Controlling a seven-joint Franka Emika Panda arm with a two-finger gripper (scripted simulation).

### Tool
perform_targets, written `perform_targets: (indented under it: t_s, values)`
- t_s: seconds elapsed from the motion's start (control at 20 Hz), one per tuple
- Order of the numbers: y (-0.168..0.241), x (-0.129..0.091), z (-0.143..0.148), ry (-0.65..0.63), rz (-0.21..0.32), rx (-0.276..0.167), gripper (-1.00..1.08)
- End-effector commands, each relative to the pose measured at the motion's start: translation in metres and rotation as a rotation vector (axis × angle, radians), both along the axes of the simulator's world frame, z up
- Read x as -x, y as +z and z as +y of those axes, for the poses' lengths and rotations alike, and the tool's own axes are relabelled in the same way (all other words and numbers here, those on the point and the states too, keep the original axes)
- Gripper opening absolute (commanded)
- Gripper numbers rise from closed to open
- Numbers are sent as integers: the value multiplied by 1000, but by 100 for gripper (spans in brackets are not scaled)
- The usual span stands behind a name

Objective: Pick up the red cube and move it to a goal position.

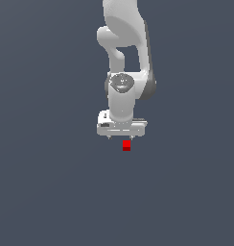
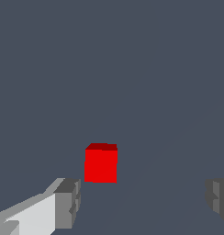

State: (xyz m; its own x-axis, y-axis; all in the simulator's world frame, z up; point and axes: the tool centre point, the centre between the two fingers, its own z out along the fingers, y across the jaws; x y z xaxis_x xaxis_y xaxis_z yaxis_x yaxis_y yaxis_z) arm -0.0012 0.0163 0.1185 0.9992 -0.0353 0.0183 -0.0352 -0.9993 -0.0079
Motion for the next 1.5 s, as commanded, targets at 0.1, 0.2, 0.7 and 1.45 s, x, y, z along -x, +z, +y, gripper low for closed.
perform_targets:
  t_s: [0.1,0.2,0.7,1.45]
  values:
    - [-42,7,15,-15,8,3,100]
    - [-58,9,21,-21,11,4,100]
    - [-98,12,35,-35,18,7,100]
    - [-97,12,35,-35,19,7,-100]
